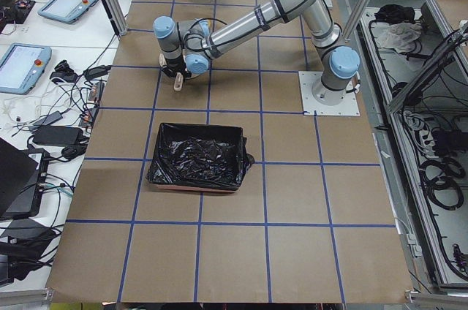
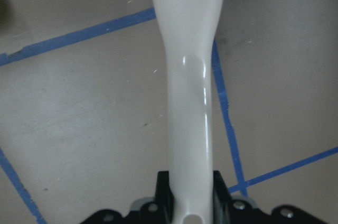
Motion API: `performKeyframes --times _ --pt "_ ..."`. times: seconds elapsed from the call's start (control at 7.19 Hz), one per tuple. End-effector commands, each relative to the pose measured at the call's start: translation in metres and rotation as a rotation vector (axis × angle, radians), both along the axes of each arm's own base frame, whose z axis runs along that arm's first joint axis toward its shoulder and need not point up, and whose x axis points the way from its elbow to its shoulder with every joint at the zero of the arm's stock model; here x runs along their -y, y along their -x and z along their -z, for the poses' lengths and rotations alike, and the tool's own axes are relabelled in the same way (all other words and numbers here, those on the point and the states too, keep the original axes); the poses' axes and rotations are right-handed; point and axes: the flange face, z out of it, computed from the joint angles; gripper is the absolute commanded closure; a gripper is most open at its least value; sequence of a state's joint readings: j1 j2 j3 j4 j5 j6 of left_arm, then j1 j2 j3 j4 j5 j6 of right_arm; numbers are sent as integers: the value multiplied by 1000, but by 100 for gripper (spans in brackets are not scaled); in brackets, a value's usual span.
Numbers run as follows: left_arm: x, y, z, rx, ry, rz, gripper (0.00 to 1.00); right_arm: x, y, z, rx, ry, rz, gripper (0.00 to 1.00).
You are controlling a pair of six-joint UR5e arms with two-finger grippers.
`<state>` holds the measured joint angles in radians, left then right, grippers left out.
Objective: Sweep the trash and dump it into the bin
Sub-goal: 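Sweep the sponge, roll and potato toward the dustpan with the right-held brush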
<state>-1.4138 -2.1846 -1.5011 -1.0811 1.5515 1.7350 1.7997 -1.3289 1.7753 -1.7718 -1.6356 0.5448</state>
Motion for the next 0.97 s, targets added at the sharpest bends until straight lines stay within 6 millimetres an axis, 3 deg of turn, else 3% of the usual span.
performKeyframes --times 0.0,0.28,0.83 --pt "1 -2 0 -1 3 16 100 7 -49 12 26 -55 22 100" --pt "1 5 0 -43 10 20 100 16 -85 18 15 -89 53 100" --pt "1 8 1 -49 8 24 100 15 -114 39 14 -62 67 100"
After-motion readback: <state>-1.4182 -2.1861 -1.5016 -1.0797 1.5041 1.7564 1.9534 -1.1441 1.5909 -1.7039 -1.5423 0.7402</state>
